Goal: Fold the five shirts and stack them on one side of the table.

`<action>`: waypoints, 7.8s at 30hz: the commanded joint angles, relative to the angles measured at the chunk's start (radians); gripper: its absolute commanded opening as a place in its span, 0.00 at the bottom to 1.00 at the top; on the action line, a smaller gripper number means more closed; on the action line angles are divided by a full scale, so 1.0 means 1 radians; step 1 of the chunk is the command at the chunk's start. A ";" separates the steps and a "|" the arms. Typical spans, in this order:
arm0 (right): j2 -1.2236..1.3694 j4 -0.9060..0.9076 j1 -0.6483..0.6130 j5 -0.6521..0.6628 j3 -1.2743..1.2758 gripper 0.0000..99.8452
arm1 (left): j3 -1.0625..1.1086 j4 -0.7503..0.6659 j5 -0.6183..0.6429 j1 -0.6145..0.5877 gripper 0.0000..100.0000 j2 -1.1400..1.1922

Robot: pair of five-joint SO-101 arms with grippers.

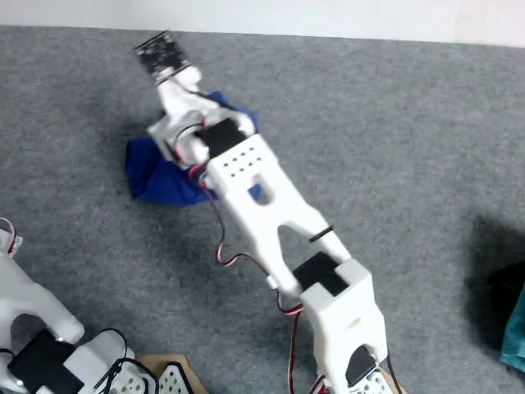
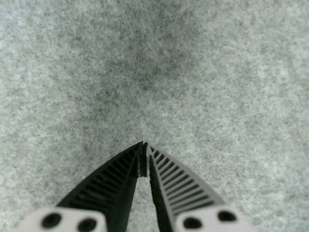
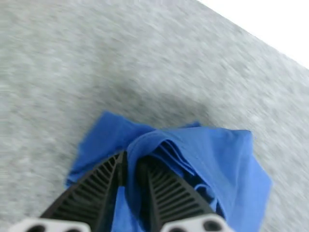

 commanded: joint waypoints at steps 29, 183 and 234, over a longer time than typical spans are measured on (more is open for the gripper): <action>-0.263 0.858 0.226 0.163 -0.731 0.01 | -0.107 -0.003 0.002 0.432 0.01 -0.033; -1.523 -0.203 0.464 0.054 1.856 0.01 | -1.122 0.318 0.006 0.802 0.01 0.753; -1.523 -0.203 0.464 0.055 1.857 0.01 | -1.001 0.410 -0.002 0.871 0.01 0.753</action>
